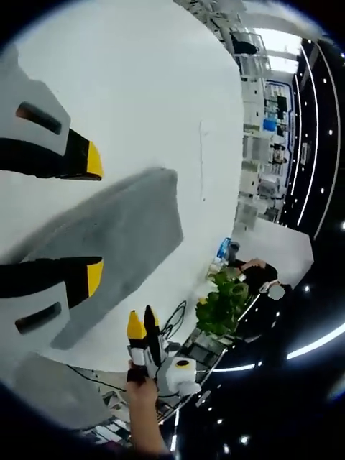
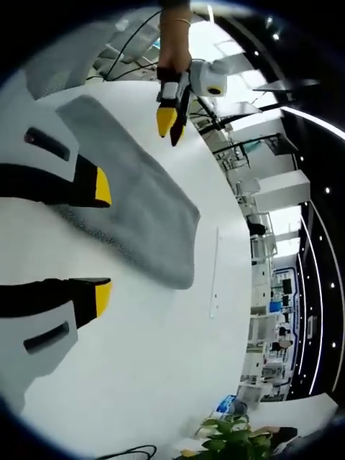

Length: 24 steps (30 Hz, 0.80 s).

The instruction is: Fold the towel on the table until its edges align and the towel forms a compact rectangular stack.

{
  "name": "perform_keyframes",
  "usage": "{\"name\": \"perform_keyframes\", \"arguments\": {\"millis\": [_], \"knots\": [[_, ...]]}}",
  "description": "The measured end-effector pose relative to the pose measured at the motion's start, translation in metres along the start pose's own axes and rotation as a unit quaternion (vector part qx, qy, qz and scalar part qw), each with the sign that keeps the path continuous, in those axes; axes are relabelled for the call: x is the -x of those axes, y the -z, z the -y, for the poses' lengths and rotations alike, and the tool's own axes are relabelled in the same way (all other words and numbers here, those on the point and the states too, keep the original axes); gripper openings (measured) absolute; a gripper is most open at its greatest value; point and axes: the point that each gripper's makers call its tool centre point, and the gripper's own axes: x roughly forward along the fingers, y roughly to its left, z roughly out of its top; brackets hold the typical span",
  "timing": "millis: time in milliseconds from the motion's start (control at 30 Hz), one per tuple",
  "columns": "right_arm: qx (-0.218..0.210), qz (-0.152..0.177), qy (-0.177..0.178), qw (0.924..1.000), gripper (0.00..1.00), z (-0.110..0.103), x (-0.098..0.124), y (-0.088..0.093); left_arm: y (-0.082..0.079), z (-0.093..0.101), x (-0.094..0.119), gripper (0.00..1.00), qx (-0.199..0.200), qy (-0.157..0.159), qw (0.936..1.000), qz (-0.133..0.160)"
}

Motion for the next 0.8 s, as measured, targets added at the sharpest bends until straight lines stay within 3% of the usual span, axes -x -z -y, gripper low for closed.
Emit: {"name": "perform_keyframes", "arguments": {"millis": [133,333,500,667,800], "knots": [[0.017,0.000,-0.017,0.9997,0.43,-0.007,0.005,-0.003,0.003,0.012,0.004,0.54,-0.061,0.015,0.9979,-0.018],[0.046,-0.007,-0.041,0.9981,0.47,-0.024,0.011,-0.004,0.006,0.037,0.012,0.61,-0.108,0.041,0.9930,-0.026],[0.082,-0.021,-0.058,0.9947,0.47,-0.040,0.015,0.002,0.023,0.057,0.017,0.60,-0.168,0.071,0.9818,-0.053],[0.108,-0.033,-0.072,0.9911,0.49,-0.055,0.018,0.008,0.037,0.071,0.020,0.62,-0.195,0.083,0.9747,-0.070],[0.118,-0.039,-0.088,0.9883,0.48,-0.065,0.020,0.014,0.041,0.083,0.024,0.64,-0.176,0.095,0.9774,-0.068]]}}
